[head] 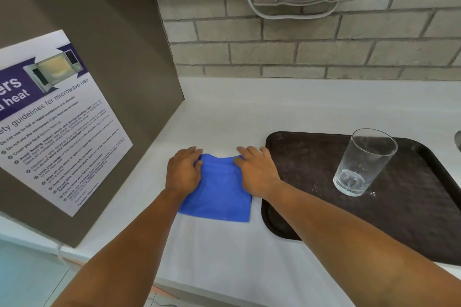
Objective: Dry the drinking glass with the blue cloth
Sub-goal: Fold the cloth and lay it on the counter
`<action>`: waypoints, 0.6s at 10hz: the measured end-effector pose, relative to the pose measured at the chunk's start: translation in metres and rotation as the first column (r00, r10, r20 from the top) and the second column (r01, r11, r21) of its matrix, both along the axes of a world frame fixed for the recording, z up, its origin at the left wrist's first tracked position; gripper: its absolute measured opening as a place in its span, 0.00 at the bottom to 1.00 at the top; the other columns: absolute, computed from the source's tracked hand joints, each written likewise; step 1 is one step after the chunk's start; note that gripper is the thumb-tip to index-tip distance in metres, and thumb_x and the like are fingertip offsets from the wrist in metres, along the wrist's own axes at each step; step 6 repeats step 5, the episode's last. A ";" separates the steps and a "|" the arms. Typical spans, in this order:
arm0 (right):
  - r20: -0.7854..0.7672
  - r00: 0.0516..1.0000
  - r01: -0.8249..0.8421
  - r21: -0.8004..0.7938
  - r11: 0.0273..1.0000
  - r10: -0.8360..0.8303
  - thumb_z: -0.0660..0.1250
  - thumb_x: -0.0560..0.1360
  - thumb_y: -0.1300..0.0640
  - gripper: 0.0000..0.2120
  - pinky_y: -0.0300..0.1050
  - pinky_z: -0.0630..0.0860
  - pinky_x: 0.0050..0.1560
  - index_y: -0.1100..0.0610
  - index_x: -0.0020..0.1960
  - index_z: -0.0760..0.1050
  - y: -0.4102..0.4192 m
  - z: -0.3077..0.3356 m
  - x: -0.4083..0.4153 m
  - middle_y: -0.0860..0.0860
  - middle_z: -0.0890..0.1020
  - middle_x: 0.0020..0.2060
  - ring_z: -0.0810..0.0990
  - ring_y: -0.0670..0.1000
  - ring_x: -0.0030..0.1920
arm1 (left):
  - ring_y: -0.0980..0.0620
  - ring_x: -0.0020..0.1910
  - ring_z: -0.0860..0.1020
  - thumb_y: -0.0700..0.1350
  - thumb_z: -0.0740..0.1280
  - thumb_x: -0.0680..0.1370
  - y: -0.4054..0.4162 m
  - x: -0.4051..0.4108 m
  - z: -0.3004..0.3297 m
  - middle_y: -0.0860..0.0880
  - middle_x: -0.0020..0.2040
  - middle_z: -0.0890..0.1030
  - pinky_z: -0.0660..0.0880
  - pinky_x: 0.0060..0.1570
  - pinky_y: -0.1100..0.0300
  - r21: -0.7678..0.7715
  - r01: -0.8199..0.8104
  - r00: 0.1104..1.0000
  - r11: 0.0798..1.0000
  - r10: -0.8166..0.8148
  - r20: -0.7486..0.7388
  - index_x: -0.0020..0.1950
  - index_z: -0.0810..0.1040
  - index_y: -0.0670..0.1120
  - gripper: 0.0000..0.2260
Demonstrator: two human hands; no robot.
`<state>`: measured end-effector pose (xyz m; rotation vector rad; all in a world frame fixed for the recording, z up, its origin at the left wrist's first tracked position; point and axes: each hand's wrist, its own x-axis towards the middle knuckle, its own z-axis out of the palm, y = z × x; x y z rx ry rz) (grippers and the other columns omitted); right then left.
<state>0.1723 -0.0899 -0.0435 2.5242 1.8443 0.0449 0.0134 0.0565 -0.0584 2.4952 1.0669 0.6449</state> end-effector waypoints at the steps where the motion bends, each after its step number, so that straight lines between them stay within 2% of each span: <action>1: -0.027 0.999 -0.031 -0.128 0.991 0.027 0.57 0.79 0.57 0.25 0.63 0.43 0.77 0.56 0.75 0.66 0.000 0.000 0.002 0.53 0.66 0.77 0.61 0.55 0.77 | 0.45 0.76 0.59 0.47 0.56 0.83 -0.002 0.002 -0.005 0.47 0.77 0.65 0.53 0.74 0.47 -0.064 0.089 0.962 0.994 -0.102 -0.252 0.75 0.66 0.48 0.20; 2: -0.078 0.997 -0.004 -0.217 0.976 -0.013 0.54 0.81 0.56 0.28 0.65 0.38 0.77 0.56 0.80 0.56 -0.003 -0.003 0.003 0.52 0.57 0.82 0.55 0.55 0.80 | 0.48 0.79 0.50 0.52 0.49 0.84 -0.004 0.001 -0.010 0.51 0.81 0.52 0.47 0.75 0.45 -0.140 0.097 0.885 0.985 -0.150 -0.440 0.79 0.54 0.49 0.23; 3: -0.120 0.992 -0.002 -0.242 0.970 -0.028 0.53 0.81 0.57 0.30 0.67 0.34 0.76 0.55 0.82 0.51 -0.008 0.003 0.005 0.52 0.52 0.83 0.51 0.56 0.81 | 0.48 0.79 0.47 0.53 0.47 0.84 -0.008 0.002 -0.003 0.51 0.81 0.48 0.46 0.75 0.42 -0.137 0.097 0.842 0.986 -0.154 -0.518 0.80 0.49 0.50 0.24; 4: -0.143 0.989 -0.009 -0.254 0.967 -0.028 0.54 0.80 0.58 0.31 0.68 0.33 0.75 0.55 0.82 0.51 -0.012 0.012 0.006 0.52 0.52 0.82 0.50 0.56 0.81 | 0.49 0.79 0.46 0.53 0.48 0.84 -0.011 0.003 0.005 0.51 0.81 0.47 0.45 0.75 0.40 -0.152 0.067 0.827 0.986 -0.140 -0.544 0.80 0.48 0.49 0.25; 5: -0.155 0.987 0.001 -0.234 0.972 -0.038 0.56 0.81 0.57 0.30 0.68 0.34 0.75 0.56 0.81 0.52 -0.020 0.022 0.012 0.52 0.54 0.82 0.50 0.55 0.81 | 0.50 0.79 0.47 0.53 0.51 0.83 -0.022 0.006 0.016 0.51 0.81 0.48 0.44 0.75 0.43 -0.165 0.048 0.884 0.985 -0.119 -0.452 0.80 0.49 0.48 0.26; 6: -0.155 0.987 0.001 -0.234 0.972 -0.038 0.56 0.81 0.57 0.30 0.68 0.34 0.75 0.56 0.81 0.52 -0.020 0.022 0.012 0.52 0.54 0.82 0.50 0.55 0.81 | 0.50 0.79 0.47 0.53 0.51 0.83 -0.022 0.006 0.016 0.51 0.81 0.48 0.44 0.75 0.43 -0.165 0.048 0.884 0.985 -0.119 -0.452 0.80 0.49 0.48 0.26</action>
